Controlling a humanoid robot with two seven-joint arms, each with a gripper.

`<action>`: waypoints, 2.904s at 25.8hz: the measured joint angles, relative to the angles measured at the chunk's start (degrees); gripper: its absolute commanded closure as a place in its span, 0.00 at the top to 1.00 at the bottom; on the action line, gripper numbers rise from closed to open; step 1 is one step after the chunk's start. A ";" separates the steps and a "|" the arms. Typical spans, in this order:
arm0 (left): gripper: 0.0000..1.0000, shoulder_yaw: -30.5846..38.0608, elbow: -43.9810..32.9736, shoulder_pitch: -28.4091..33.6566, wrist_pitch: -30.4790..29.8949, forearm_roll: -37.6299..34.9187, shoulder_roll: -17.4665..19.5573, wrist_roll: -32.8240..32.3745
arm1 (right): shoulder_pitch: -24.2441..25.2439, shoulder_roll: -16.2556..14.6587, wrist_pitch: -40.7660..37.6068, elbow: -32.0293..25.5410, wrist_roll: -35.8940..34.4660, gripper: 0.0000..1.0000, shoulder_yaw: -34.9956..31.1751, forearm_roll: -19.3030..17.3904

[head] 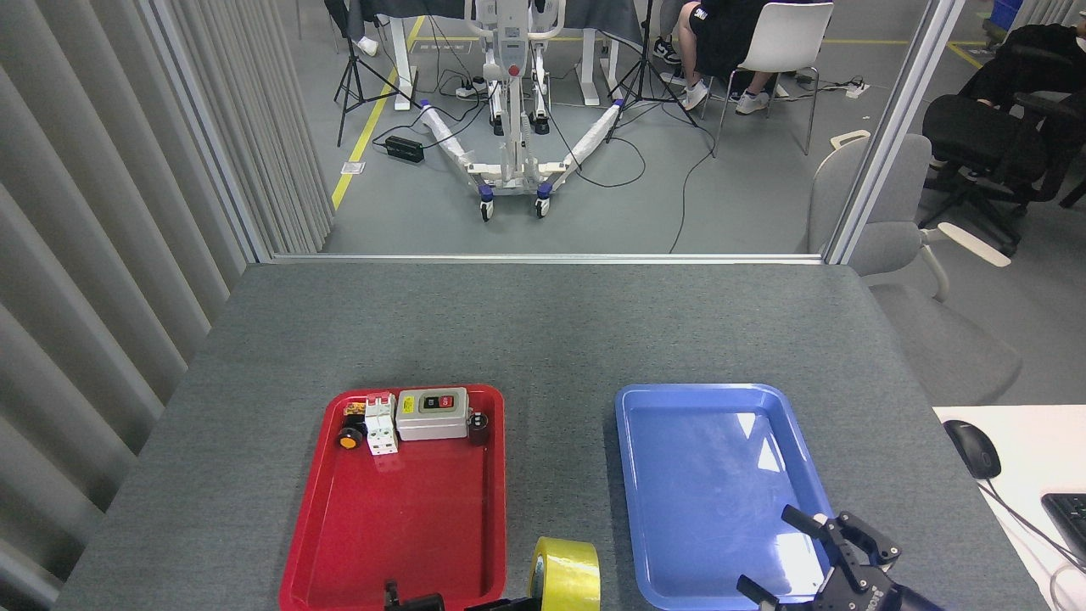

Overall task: Place and move tape with both arms
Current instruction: 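Move the right gripper to the tape roll at the red tray's edge, then close the right gripper on the tape roll and release the left gripper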

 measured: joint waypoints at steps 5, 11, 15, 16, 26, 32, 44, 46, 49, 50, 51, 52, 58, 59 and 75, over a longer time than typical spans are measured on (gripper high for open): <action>0.00 0.02 -0.93 0.96 -0.19 1.96 0.11 -1.99 | -4.92 -2.32 2.63 -1.21 -1.36 0.99 11.65 1.11; 0.00 0.45 -1.51 1.19 -0.38 2.51 0.16 -2.50 | -7.83 4.55 2.49 -0.89 -1.52 0.98 15.33 8.60; 0.00 0.85 -1.58 1.25 -0.48 2.56 0.16 -2.51 | -9.41 8.73 0.30 0.42 -0.28 0.95 15.66 10.02; 0.00 0.98 -1.58 1.28 -0.51 2.57 0.17 -2.55 | -9.96 9.66 -0.42 0.96 -0.08 0.95 15.66 10.11; 0.00 1.88 -1.58 1.45 -1.83 2.61 0.33 -2.70 | -14.94 16.23 -1.58 6.28 1.97 0.87 18.68 10.15; 0.00 2.24 -1.52 1.47 -2.02 2.61 0.34 -2.70 | -16.57 18.06 -1.55 7.48 2.15 0.78 19.99 9.93; 0.00 2.57 -1.32 1.46 -1.89 2.68 0.49 -2.20 | -20.10 20.37 -2.36 11.77 2.19 0.56 21.30 9.78; 0.00 2.64 -1.28 1.47 -1.87 2.68 0.51 -2.40 | -20.18 20.46 -2.36 12.00 2.10 0.52 21.73 9.77; 0.00 2.73 -1.24 1.45 -1.86 2.68 0.52 -2.50 | -20.25 20.55 -2.36 12.17 1.83 0.47 22.43 9.76; 0.00 2.75 -1.23 1.44 -1.85 2.68 0.52 -2.50 | -20.30 20.56 -2.37 12.20 1.71 0.44 22.55 9.76; 0.00 2.80 -1.22 1.42 -1.84 2.68 0.52 -2.52 | -20.34 20.56 -2.37 12.22 1.53 0.43 22.62 9.76; 0.00 2.85 -1.20 1.42 -1.84 2.69 0.52 -2.61 | -20.38 20.57 -2.36 12.23 1.40 0.41 22.70 9.76; 0.00 3.28 -1.11 1.38 -1.71 2.75 0.52 -2.92 | -21.26 20.58 -3.75 12.33 1.99 0.32 23.26 9.76; 0.00 3.30 -1.11 1.38 -1.71 2.75 0.52 -2.92 | -21.44 20.58 -3.90 12.33 2.07 0.32 23.30 9.77; 0.04 4.36 -1.07 1.95 -3.72 6.71 1.75 -5.63 | -21.95 20.40 -6.06 12.31 2.03 0.32 23.44 9.78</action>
